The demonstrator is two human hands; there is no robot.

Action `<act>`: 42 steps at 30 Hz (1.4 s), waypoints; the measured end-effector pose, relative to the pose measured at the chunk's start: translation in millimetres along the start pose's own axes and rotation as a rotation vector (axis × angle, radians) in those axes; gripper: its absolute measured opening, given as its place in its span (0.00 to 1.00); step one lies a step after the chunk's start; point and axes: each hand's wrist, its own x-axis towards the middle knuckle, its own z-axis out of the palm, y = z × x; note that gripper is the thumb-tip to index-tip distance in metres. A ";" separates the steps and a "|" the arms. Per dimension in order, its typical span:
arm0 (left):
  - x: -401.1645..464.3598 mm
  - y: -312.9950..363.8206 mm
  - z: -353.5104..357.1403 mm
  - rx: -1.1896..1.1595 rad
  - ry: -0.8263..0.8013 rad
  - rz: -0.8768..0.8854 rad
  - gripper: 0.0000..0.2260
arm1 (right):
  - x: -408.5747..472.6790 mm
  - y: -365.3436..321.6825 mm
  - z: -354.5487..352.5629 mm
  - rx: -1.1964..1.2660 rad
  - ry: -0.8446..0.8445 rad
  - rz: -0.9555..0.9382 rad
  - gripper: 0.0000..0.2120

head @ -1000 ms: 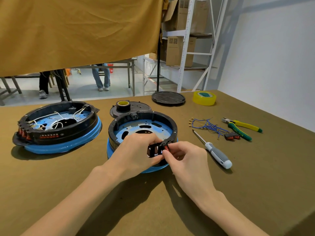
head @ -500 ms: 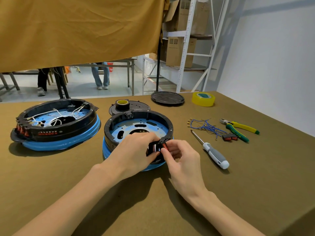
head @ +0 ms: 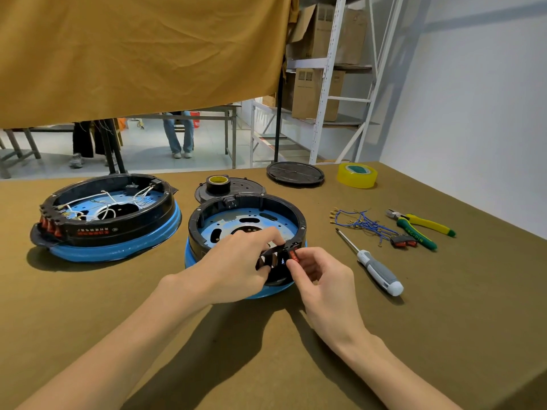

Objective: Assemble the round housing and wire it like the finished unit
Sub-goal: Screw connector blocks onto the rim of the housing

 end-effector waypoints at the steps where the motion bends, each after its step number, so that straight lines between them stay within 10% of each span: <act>1: 0.0 0.6 0.0 0.007 0.002 -0.004 0.18 | -0.4 0.2 0.0 0.003 -0.004 -0.005 0.09; 42: 12.6 -10.6 10.2 -0.096 0.264 -0.011 0.09 | 6.0 -12.3 6.9 -0.350 -0.027 -0.085 0.07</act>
